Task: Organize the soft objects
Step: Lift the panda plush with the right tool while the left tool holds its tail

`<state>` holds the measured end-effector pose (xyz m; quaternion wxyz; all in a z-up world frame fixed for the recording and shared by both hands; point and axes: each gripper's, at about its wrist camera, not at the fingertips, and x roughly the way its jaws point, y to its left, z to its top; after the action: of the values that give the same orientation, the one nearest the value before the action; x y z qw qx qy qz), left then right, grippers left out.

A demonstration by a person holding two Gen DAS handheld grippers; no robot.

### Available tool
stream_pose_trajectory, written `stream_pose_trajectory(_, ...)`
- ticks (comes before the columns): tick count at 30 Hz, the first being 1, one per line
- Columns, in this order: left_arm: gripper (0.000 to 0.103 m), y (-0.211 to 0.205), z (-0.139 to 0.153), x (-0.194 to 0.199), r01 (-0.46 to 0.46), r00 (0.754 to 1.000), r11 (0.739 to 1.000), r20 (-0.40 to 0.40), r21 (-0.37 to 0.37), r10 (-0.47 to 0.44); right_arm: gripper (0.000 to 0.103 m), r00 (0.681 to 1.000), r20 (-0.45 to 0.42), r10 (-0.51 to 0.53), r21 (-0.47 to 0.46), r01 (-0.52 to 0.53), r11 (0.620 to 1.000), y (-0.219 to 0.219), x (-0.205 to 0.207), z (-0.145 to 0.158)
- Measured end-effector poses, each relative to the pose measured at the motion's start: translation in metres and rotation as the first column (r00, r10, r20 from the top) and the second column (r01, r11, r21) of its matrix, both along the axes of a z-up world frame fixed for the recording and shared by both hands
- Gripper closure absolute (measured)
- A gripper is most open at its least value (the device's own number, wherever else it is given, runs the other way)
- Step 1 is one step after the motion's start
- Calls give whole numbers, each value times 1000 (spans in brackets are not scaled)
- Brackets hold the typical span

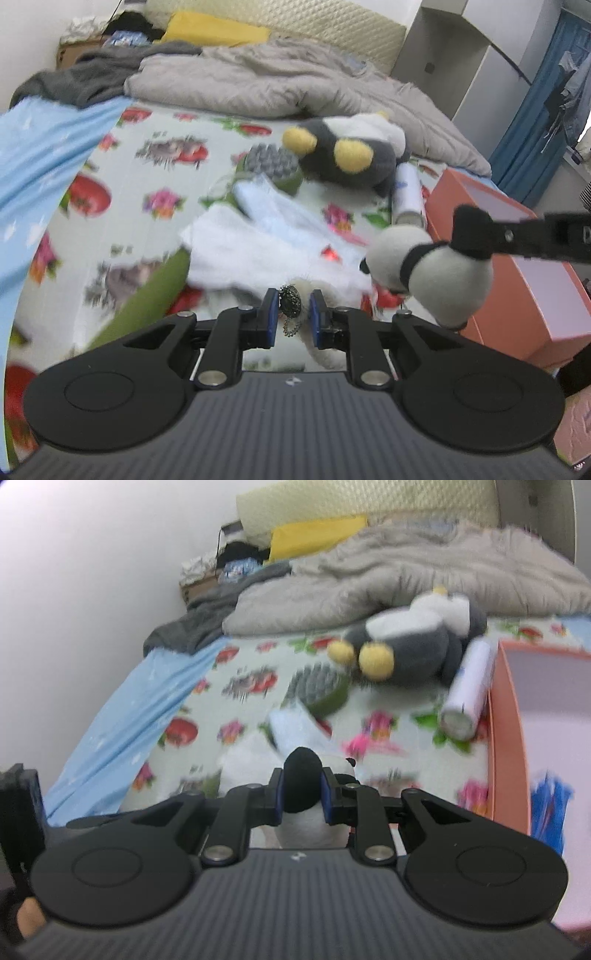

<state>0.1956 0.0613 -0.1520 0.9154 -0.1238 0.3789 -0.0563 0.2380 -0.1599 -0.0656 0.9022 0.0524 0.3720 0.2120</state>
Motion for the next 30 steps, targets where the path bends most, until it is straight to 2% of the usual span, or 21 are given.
stream_pose_trajectory(2, 82, 1, -4, -11, -10, 1000, 1000, -16, 7, 10, 80, 999, -41, 6, 13, -6, 1000, -2, -11, -7)
stream_pose_trajectory(7, 82, 15, -20, -31, -44, 996, 999, -71, 8, 45, 80, 984, -176, 28, 118, -7, 993, -7, -33, -32)
stream_pose_trajectory(13, 82, 22, -31, -41, -61, 993, 998, -103, -14, 60, 79, 946, -323, -13, 183, 76, 980, -15, -36, -68)
stream_pose_trajectory(16, 82, 18, -35, -40, -48, 991, 999, -123, -10, 47, 78, 946, -323, -32, 195, 100, 976, -21, -39, -71)
stream_pose_trajectory(21, 81, 11, -41, -36, -28, 987, 1000, -160, -3, 27, 75, 948, -310, -71, 159, 126, 979, -29, -41, -67)
stream_pose_trajectory(23, 75, 10, -42, -36, -25, 985, 1000, -168, 1, 25, 72, 948, -305, -88, 130, 133, 983, -32, -41, -65)
stream_pose_trajectory(25, 56, 10, -43, -36, -28, 984, 1000, -174, -3, 27, 63, 948, -301, -99, 98, 134, 986, -35, -42, -62)
stream_pose_trajectory(26, 53, 11, -42, -37, -30, 984, 1000, -173, -5, 29, 60, 949, -297, -104, 82, 134, 988, -36, -41, -60)
stream_pose_trajectory(27, 50, 11, -42, -39, -31, 985, 1000, -167, -7, 29, 58, 951, -290, -109, 67, 133, 989, -37, -41, -58)
stream_pose_trajectory(30, 50, 12, -41, -41, -28, 986, 1000, -163, -5, 27, 58, 962, -251, -106, 34, 118, 992, -39, -45, -50)
